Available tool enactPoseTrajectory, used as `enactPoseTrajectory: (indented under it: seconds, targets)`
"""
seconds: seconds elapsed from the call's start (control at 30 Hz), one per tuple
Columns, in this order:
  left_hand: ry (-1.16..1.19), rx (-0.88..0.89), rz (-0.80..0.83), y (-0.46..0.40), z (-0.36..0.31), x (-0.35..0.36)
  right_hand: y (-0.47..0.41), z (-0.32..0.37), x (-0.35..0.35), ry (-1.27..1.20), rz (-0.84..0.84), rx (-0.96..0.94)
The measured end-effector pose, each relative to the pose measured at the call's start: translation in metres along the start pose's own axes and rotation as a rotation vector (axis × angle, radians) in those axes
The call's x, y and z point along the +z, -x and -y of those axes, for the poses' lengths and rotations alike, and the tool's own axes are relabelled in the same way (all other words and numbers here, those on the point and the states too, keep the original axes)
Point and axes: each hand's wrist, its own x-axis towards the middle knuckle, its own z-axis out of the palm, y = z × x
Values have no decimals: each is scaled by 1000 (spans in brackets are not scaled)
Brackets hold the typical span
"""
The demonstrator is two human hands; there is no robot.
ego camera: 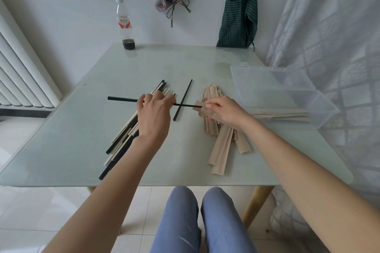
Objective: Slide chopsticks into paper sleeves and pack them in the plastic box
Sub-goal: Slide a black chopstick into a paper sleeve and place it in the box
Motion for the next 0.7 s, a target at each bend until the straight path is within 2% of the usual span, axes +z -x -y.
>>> enactPoseTrajectory:
  seconds: [0.2, 0.47, 0.7]
  targets:
    - [110, 67, 33, -1, -8, 0, -1, 8, 0, 10, 110, -57]
    - [189, 23, 41, -5, -15, -6, -1, 14, -2, -26, 108, -92]
    - [221, 11, 48, -14, -2, -18, -11, 14, -17, 186, 27, -139]
